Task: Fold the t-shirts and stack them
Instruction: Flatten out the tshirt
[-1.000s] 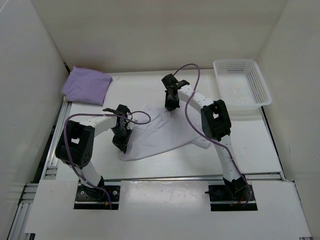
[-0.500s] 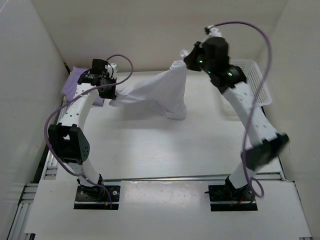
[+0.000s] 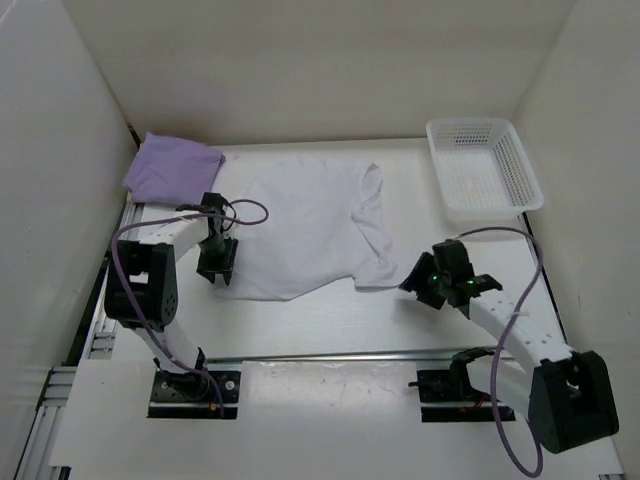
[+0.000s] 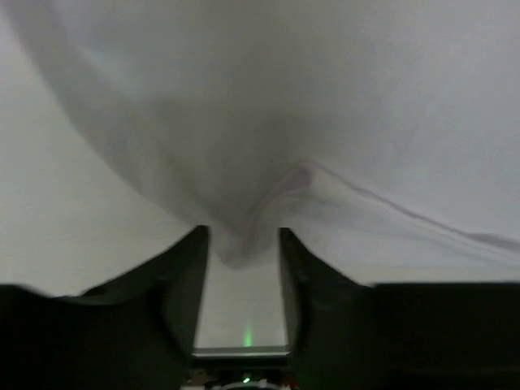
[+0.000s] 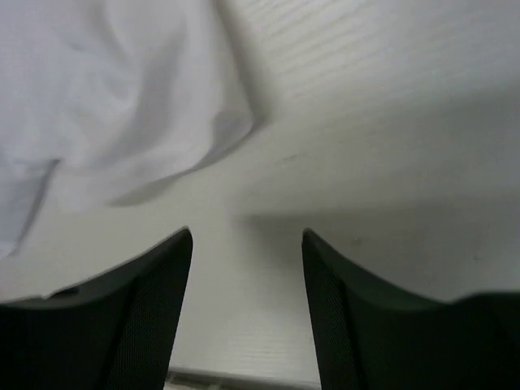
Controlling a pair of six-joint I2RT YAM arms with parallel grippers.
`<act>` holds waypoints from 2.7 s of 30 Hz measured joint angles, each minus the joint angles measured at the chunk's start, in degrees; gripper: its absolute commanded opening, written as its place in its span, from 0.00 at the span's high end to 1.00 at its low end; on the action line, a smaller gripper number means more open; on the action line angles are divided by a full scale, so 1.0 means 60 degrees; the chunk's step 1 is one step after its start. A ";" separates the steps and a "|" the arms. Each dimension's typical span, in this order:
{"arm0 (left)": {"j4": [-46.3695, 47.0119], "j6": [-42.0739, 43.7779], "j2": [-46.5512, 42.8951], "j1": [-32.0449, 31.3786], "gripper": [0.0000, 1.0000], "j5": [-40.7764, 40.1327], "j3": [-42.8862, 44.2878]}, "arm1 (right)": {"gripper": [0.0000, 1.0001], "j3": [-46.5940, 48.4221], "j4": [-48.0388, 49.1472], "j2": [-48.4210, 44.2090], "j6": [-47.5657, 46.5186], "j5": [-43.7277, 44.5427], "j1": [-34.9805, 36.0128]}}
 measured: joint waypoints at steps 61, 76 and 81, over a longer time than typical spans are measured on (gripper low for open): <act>-0.0750 -0.0018 0.2047 -0.0758 0.90 -0.1439 0.6921 | 1.00 1.0659 -0.2368 0.6543 -0.2215 -0.1005 -0.1679; 0.1231 -0.0022 -0.1690 -0.0546 0.90 -0.1905 0.5144 | 1.00 0.5941 -0.1461 -0.0412 -0.1774 -0.0561 -0.1938; 0.1249 -0.0022 -0.3195 -0.0656 0.90 -0.1592 0.0324 | 1.00 0.1060 -0.2153 -0.0962 -0.1049 -0.0652 -0.1319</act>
